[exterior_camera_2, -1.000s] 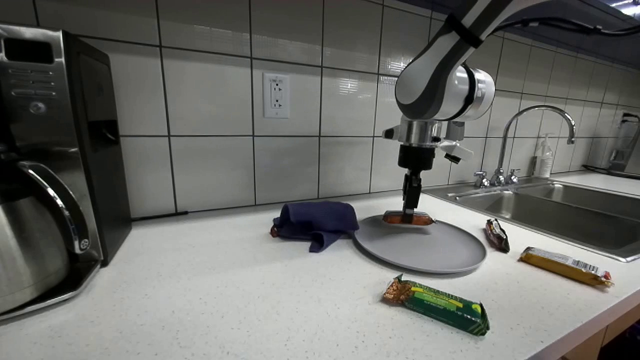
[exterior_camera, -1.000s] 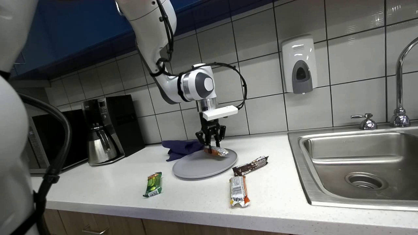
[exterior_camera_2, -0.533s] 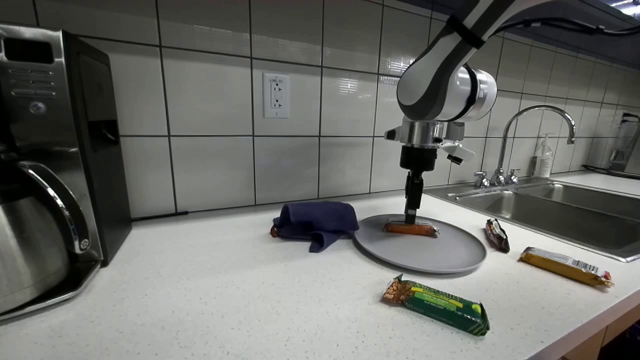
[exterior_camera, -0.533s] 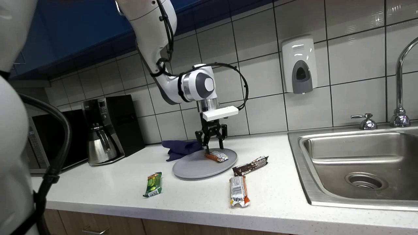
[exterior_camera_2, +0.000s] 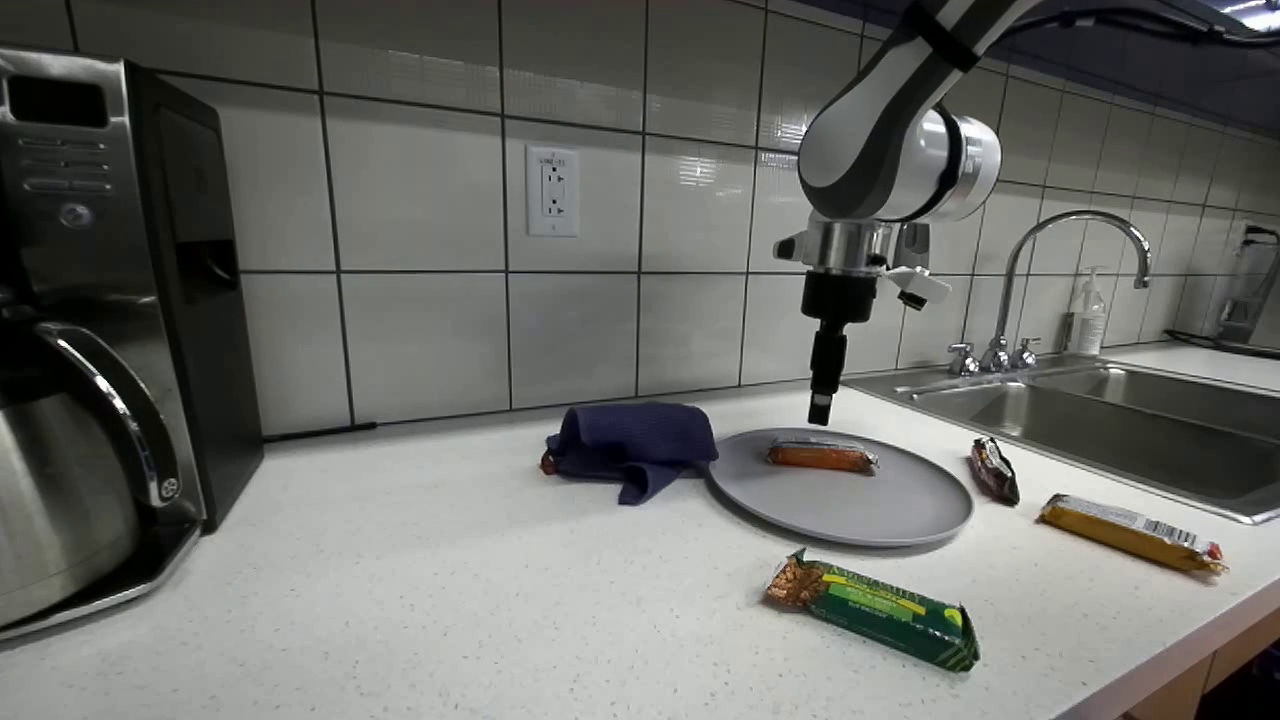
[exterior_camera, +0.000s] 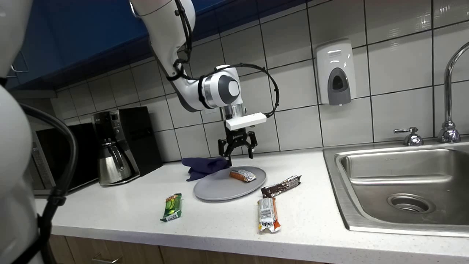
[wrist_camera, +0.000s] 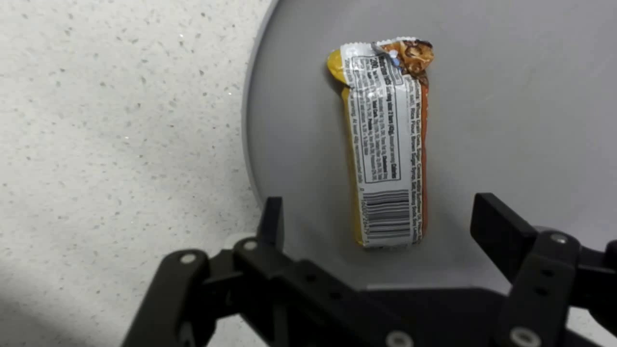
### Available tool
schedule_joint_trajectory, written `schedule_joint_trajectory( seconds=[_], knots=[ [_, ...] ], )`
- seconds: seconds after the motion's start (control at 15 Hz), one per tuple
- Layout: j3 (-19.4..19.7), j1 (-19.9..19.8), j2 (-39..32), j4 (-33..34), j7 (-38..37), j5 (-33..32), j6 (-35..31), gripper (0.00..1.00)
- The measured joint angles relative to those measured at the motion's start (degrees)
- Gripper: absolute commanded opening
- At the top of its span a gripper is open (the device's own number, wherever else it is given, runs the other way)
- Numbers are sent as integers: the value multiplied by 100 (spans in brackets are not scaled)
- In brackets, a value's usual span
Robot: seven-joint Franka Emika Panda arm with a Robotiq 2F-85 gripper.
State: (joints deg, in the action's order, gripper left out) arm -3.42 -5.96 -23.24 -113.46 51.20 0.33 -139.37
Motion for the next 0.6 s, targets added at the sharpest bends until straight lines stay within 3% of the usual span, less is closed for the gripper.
schedule_joint_trajectory(
  seconds=[0.6],
  knots=[
    [270, -14, 505, -289, -1041, 0, 13, 100]
  ],
)
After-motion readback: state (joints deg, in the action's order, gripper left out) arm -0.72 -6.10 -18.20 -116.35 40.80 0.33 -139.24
